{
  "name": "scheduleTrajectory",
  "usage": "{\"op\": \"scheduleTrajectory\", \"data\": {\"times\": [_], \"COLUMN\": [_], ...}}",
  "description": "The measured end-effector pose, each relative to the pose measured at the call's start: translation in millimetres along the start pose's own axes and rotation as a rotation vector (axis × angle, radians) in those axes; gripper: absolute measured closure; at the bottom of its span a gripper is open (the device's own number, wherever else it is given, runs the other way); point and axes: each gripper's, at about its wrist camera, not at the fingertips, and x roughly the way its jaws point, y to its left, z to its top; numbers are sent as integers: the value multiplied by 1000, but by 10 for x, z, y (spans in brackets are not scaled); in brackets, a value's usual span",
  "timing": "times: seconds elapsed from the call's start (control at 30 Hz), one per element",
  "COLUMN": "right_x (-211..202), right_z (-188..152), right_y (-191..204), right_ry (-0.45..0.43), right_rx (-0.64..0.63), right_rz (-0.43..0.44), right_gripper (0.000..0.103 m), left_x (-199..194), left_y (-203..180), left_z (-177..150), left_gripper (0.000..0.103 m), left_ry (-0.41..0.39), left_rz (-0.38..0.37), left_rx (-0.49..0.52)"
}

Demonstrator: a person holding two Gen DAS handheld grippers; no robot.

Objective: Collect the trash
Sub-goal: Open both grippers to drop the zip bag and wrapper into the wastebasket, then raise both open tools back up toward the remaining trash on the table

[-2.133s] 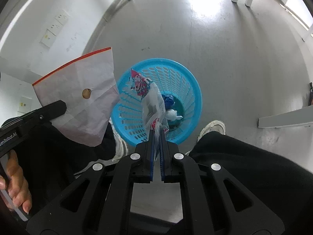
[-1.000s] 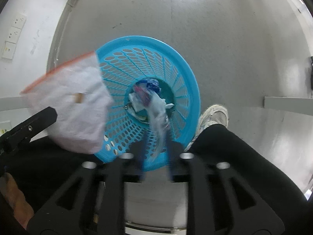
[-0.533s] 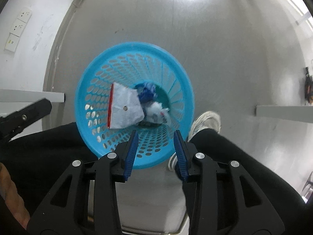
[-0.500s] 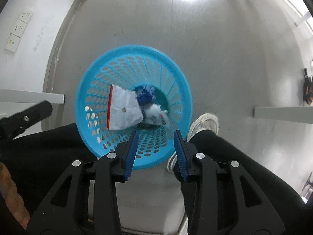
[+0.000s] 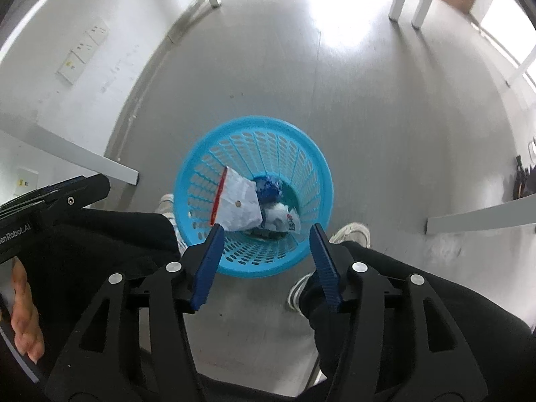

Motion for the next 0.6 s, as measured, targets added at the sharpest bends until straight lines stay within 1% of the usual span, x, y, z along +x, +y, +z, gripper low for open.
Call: {"op": "scheduleTrajectory", "data": {"times": [0.07, 0.23, 0.3, 0.43, 0.47, 0.57, 0.6], "right_x": [-150, -502, -640, -903, -968, -1214, -1304], "right_z": [-53, -213, -294, -408, -436, -522, -552], "right_y": [25, 71, 82, 63, 59, 41, 40], "right_ry": [-33, -95, -118, -168, -183, -232, -252], "right_rx": [-12, -36, -47, -60, -62, -69, -71], "right_rz": [8, 36, 39, 43, 41, 41, 45], "right_gripper": [46, 43, 40, 38, 35, 34, 32], "left_x": [-127, -429, -576, -855, -929, -1117, -1172], "left_y": [-21, -122, -164, -209, -210, -211, -209], "left_z": [-60, -188, -221, -312, -343, -442, -471], "left_gripper": [45, 44, 40, 32, 30, 29, 29], "left_ry": [-22, -74, -105, -158, -174, -205, -201], "left_rz": [-2, -12, -15, -25, -23, -20, -34], "left_rx": [23, 98, 119, 151, 159, 180, 179]}}
